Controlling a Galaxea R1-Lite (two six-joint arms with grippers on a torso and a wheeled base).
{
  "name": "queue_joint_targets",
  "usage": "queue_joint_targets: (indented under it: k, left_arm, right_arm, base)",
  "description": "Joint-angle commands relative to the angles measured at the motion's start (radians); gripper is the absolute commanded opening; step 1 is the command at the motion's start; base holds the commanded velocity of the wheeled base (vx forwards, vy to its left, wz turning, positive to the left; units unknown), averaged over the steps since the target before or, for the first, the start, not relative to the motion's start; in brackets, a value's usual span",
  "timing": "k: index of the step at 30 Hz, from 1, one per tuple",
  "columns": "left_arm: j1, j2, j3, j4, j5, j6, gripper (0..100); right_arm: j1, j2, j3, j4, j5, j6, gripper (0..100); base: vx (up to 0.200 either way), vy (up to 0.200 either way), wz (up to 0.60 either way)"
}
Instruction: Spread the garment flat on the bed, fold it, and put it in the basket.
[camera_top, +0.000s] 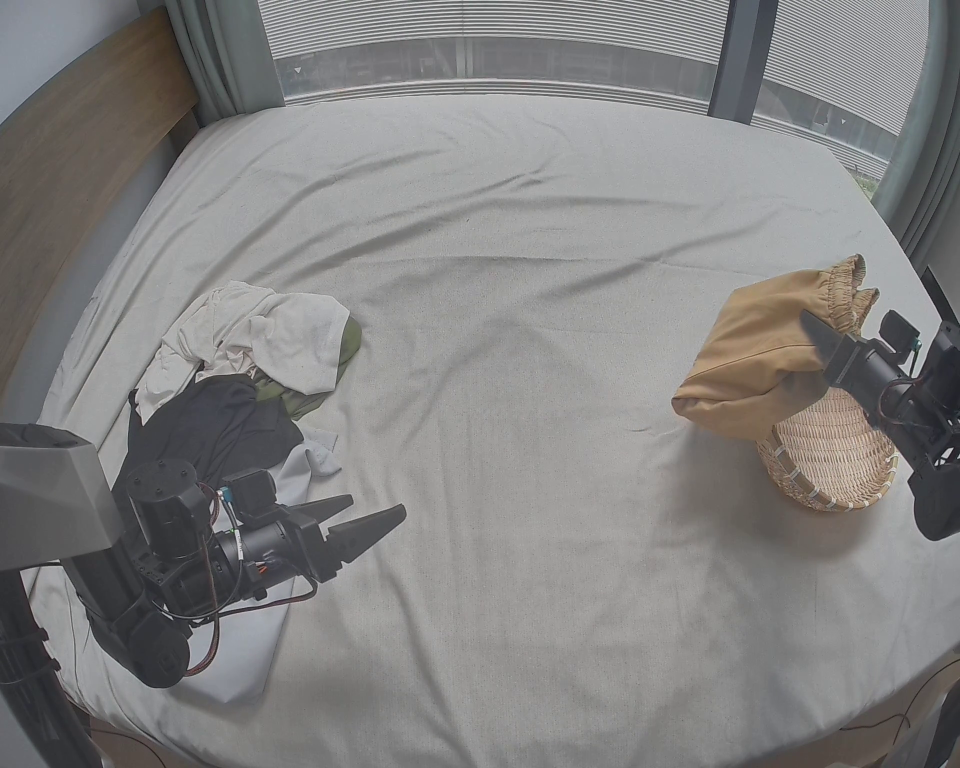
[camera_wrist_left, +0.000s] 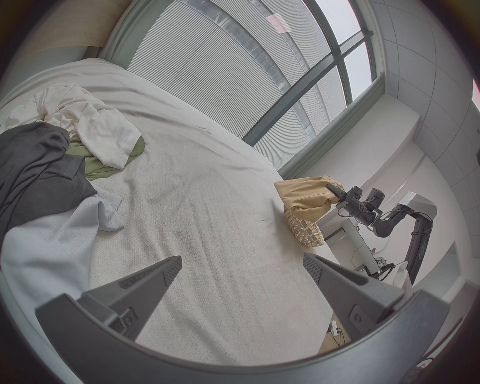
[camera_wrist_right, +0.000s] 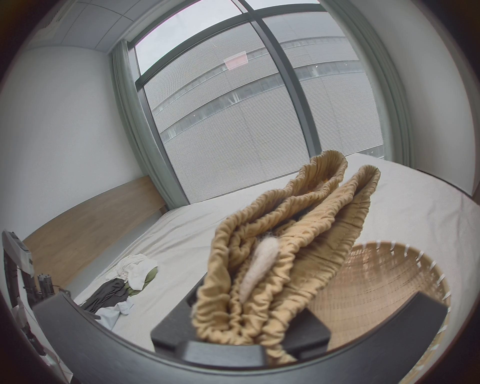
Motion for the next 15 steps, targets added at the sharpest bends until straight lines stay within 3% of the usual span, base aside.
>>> queue_joint_targets:
  k: [1, 7, 11, 15]
  left_arm:
    - [0.000, 0.002, 0.000, -0.004, 0.000, -0.001, 100]
    - [0.000, 0.004, 0.000, -0.004, -0.001, -0.001, 100]
    - [0.000, 0.004, 0.000, -0.004, -0.001, -0.001, 100]
    - [0.000, 0.004, 0.001, -0.004, -0.001, -0.001, 100]
  right_arm:
    - [-0.070, -0.031, -0.034, 0.041, 0.000, -0.022, 0]
    - [-0.118, -0.109, -0.040, 0.182, 0.000, -0.042, 0]
    - [-0.159, -0.141, -0.034, 0.277, 0.000, -0.128, 0]
    - [-0.190, -0.138, -0.028, 0.323, 0.000, -0.155, 0]
  base:
    - [0.000, 0.000, 0.00]
    - [0.000, 0.000, 0.00]
    - [0.000, 0.000, 0.00]
    - [0.000, 0.000, 0.00]
